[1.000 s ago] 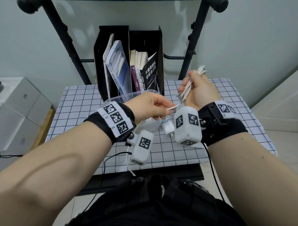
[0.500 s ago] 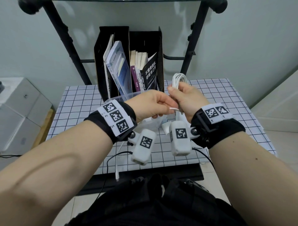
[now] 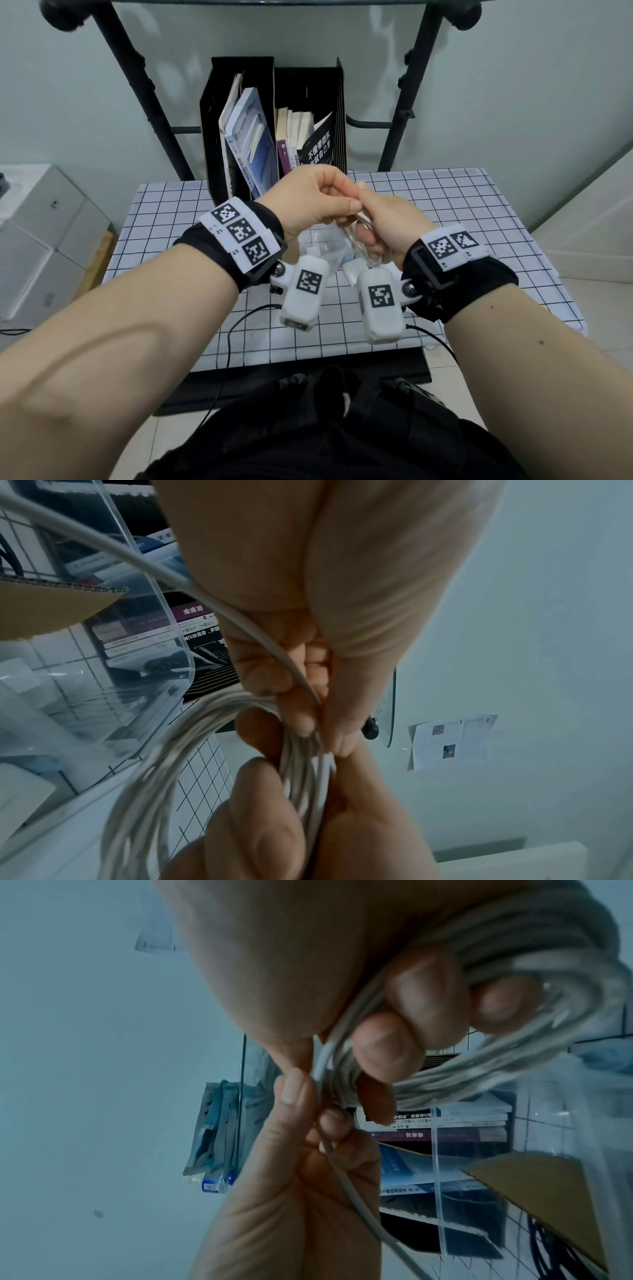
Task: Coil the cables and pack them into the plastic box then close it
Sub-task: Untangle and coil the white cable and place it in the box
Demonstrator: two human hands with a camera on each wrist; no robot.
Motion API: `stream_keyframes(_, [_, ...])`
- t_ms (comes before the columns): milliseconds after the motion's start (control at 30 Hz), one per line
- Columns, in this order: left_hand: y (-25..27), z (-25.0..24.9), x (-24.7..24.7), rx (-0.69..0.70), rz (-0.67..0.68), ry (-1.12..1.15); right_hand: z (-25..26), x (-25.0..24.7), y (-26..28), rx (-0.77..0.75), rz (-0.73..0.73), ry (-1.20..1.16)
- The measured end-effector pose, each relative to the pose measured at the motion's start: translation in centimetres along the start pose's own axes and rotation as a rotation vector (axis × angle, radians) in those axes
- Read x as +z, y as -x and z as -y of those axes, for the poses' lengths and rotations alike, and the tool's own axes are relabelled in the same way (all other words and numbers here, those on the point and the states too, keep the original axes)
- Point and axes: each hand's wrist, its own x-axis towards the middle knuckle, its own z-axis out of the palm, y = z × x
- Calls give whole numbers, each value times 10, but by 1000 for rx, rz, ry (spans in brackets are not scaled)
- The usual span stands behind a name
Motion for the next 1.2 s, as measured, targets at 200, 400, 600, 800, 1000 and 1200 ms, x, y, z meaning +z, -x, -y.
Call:
stream_keyframes(200, [0,0,-7,-17,46,-23,2,-5,6,25,161,-70])
stream_keyframes(400, [-2,5,-14,-42,4,0,-1,-10,6,60,211,-115])
stream_keyframes(600, [-2,15,-20,-39,-17,-37,-2,-13,4,68,244,-249])
stream_keyframes(800, [-4,24,-17,-88,-63,77,1,-14,3,61,289,-413])
stream_keyframes(1000, [-1,20,-5,-195,-43,262,6,-15,2,44,304,-555])
stream_keyframes(1200, [-5,15,0,-146,-114,361,5,-9,1,13,278,-635])
